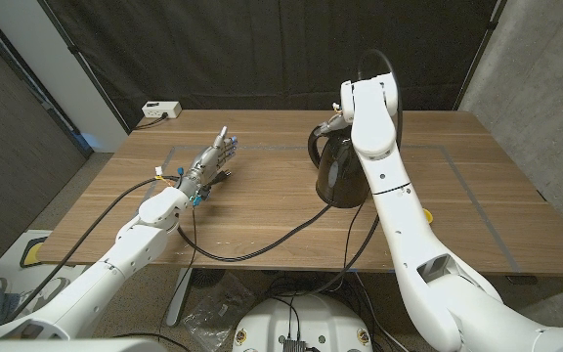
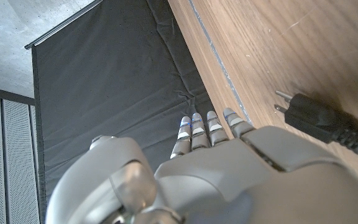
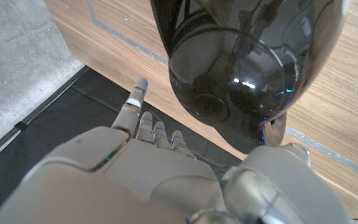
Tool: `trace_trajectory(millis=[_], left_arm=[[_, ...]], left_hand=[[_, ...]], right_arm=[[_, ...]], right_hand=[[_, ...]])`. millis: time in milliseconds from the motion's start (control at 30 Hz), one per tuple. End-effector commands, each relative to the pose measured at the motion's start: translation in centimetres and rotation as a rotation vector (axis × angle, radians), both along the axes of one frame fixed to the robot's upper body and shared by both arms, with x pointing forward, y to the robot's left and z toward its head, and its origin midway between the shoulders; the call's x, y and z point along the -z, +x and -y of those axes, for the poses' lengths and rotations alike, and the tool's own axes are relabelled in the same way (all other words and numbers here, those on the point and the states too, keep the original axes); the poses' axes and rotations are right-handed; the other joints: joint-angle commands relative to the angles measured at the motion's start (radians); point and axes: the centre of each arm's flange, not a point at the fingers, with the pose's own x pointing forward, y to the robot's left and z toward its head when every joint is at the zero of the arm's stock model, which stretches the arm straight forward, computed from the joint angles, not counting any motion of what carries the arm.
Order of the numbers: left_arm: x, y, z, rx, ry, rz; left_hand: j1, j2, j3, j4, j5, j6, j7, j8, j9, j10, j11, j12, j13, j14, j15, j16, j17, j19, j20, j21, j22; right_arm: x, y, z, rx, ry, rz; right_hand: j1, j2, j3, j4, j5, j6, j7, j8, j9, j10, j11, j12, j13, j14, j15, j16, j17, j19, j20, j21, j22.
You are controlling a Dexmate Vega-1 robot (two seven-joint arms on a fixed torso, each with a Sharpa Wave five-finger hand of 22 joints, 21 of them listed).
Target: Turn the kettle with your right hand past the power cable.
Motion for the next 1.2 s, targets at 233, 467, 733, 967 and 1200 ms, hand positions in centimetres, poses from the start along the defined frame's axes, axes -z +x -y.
trace_trajectory(millis=[233, 467, 733, 967, 1200], left_arm=[[0.0, -0.1, -0.4, -0.007, 0.001, -0.002], [-0.2, -0.5, -0.8, -0.017, 0.012, -0.003], [-0.2, -0.6, -0.9, -0.014, 0.009, -0.002], [-0.2, -0.5, -0.8, -0.008, 0.007, -0.001], [-0.1, -0.2, -0.5, -0.007, 0.005, 0.006]], left_hand=[[0.009, 0.001, -0.004, 0.003, -0.002, 0.008, -0.003, -0.002, 0.005, 0.008, -0.001, -0.002, 0.004, 0.006, 0.001, -0.001, 0.003, -0.001, 0.007, 0.001, 0.002], [0.009, 0.001, -0.004, 0.003, -0.003, 0.008, -0.001, -0.002, 0.005, 0.006, 0.000, -0.003, 0.004, 0.007, 0.000, -0.001, 0.003, -0.002, 0.007, 0.001, 0.003], [0.010, 0.002, -0.004, 0.004, -0.004, 0.008, -0.003, -0.003, 0.005, 0.007, -0.001, -0.003, 0.004, 0.007, 0.000, -0.001, 0.003, -0.002, 0.006, 0.001, 0.003], [0.011, 0.002, -0.004, 0.004, -0.005, 0.009, -0.003, -0.004, 0.005, 0.006, -0.001, -0.003, 0.004, 0.008, 0.001, -0.001, 0.003, -0.002, 0.006, 0.002, 0.003], [0.012, 0.002, -0.004, 0.005, -0.006, 0.009, -0.003, -0.004, 0.005, 0.006, 0.001, -0.003, 0.004, 0.007, 0.000, -0.001, 0.003, -0.002, 0.007, 0.002, 0.003]], right_arm=[[-0.5, -2.5, 0.1, -0.137, 0.033, 0.173], [0.4, -3.1, 0.4, -0.223, 0.080, 0.292], [0.5, -2.9, 0.3, -0.223, 0.091, 0.283], [0.4, -2.8, 0.3, -0.227, 0.097, 0.279], [0.6, -2.7, 0.4, -0.220, 0.087, 0.279]], right_hand=[[-0.014, 0.007, -0.014, 0.005, 0.008, 0.004, -0.006, 0.010, 0.003, 0.023, -0.001, 0.019, 0.002, 0.009, 0.001, 0.024, 0.006, -0.050, -0.001, 0.011, 0.005], [-0.010, 0.013, -0.021, 0.002, 0.009, 0.055, -0.030, 0.027, 0.001, 0.096, -0.003, 0.041, 0.000, 0.057, 0.000, 0.030, 0.004, -0.051, -0.002, 0.023, 0.007], [-0.007, 0.017, -0.022, 0.001, 0.009, 0.068, -0.034, 0.030, 0.000, 0.110, -0.002, 0.043, -0.001, 0.069, 0.000, 0.031, 0.004, -0.045, -0.002, 0.026, 0.007], [-0.002, 0.022, -0.021, -0.001, 0.009, 0.087, -0.031, 0.033, 0.000, 0.124, -0.004, 0.044, -0.001, 0.088, -0.001, 0.032, 0.003, -0.035, -0.002, 0.030, 0.007], [0.001, 0.026, -0.020, -0.002, 0.009, 0.090, -0.026, 0.032, -0.001, 0.127, -0.003, 0.044, -0.001, 0.098, -0.001, 0.034, 0.003, -0.030, -0.002, 0.032, 0.008]])
